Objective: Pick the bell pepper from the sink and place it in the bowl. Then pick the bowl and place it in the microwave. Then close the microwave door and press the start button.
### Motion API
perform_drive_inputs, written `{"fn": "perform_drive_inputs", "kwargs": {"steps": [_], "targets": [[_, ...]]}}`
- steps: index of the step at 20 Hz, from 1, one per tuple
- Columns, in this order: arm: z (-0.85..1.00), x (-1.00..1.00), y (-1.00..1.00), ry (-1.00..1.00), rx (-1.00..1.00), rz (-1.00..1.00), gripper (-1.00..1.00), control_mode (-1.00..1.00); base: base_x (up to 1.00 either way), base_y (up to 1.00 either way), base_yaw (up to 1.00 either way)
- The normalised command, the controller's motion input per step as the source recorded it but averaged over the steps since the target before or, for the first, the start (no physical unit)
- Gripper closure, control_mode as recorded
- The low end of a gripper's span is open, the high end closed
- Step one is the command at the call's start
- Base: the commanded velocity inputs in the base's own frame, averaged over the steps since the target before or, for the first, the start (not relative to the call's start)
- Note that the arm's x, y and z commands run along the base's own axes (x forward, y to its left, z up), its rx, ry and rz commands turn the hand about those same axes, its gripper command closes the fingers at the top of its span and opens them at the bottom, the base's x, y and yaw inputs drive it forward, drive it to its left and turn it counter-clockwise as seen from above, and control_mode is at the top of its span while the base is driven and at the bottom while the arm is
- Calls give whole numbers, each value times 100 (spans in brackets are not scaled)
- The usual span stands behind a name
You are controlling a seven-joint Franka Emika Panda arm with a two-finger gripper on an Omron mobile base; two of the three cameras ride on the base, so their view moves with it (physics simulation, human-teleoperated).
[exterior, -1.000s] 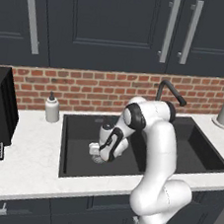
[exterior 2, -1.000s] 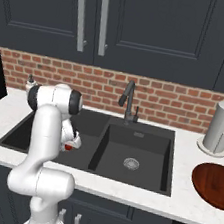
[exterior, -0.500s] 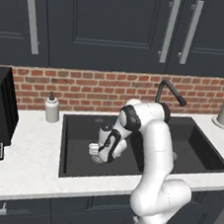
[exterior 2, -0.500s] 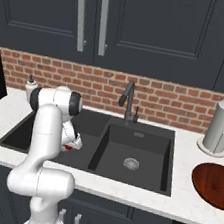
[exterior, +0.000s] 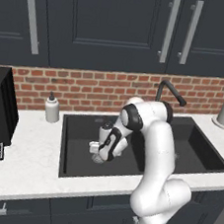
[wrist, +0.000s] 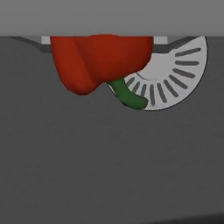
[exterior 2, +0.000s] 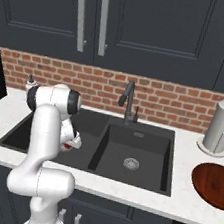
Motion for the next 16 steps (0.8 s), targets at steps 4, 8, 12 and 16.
{"fn": "perform_drive_inputs", "kwargs": {"steps": [4,8,12,16], "targets": [[98,-57,0,-1,0,-4,100,-100,0,0,0],[97,-66,0,-4,0,0,100,-100,0,0,0],[100,-73,0,-18,0,0,100,-100,0,0,0],[100,-56,0,-15,0,0,100,-100,0,0,0]]}}
